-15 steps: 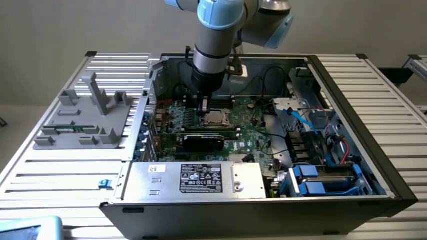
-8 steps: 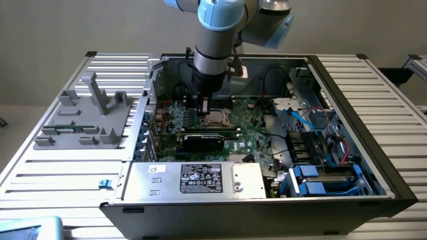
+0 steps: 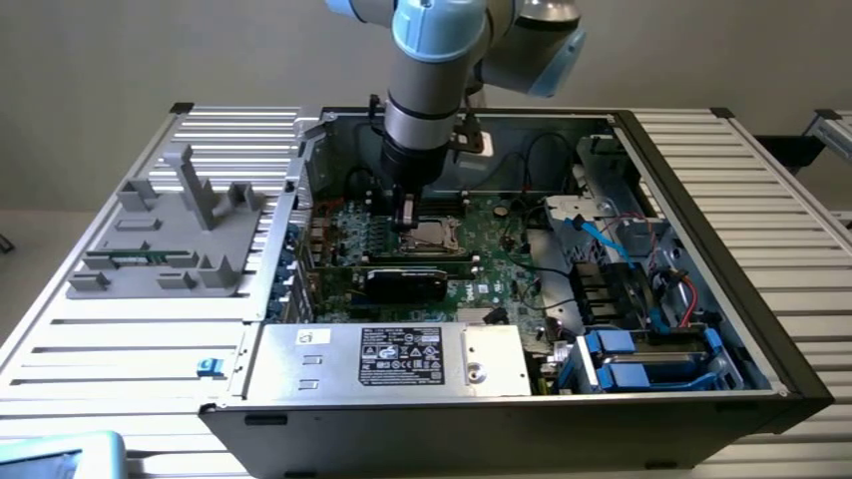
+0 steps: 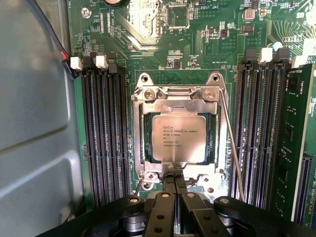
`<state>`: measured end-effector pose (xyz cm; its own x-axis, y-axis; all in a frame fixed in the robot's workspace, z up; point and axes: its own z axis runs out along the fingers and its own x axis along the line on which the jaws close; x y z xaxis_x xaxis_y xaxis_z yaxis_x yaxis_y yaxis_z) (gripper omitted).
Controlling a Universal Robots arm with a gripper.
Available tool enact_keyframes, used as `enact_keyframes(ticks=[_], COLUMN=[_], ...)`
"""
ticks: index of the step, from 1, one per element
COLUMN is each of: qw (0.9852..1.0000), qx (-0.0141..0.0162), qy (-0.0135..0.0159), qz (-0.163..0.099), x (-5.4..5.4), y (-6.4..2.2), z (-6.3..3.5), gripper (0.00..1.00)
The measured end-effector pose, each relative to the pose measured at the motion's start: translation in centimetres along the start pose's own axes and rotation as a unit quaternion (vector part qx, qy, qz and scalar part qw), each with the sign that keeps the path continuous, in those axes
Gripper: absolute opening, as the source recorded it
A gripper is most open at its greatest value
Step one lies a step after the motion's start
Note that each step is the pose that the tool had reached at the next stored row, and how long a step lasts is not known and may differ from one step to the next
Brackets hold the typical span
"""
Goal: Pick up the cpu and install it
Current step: 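Close the cpu cover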
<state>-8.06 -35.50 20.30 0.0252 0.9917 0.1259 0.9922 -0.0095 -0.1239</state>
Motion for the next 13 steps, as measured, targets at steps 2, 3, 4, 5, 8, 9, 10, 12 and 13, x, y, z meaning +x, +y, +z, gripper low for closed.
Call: enact_keyframes(ticks=[2,3,4,5,8,9,10,12,13], qw=[1.0000,1.0000,1.0000,1.0000,1.0000,1.0000,1.0000,1.0000,1.0000], qx=[0.0000,0.0000,0.0000,0.0000,0.0001,0.0000,0.0001,0.0001,0.0000], qy=[0.0001,0.0002,0.0003,0.0003,0.0004,0.0004,0.0004,0.0005,0.0006], qz=[0.000,0.000,0.000,0.000,0.000,0.000,0.000,0.000,0.000], x=[0.0,0.1,0.1,0.1,0.2,0.3,0.3,0.4,0.5], y=[-0.44,-0.72,-1.03,-1.41,-2.58,-2.94,-3.29,-3.87,-4.04], z=[-0.35,-0.57,-0.78,-1.01,-2.11,-2.54,-2.95,-3.79,-4.22], gripper=[0.11,0.11,0.11,0.11,0.11,0.11,0.11,0.11,0.11])
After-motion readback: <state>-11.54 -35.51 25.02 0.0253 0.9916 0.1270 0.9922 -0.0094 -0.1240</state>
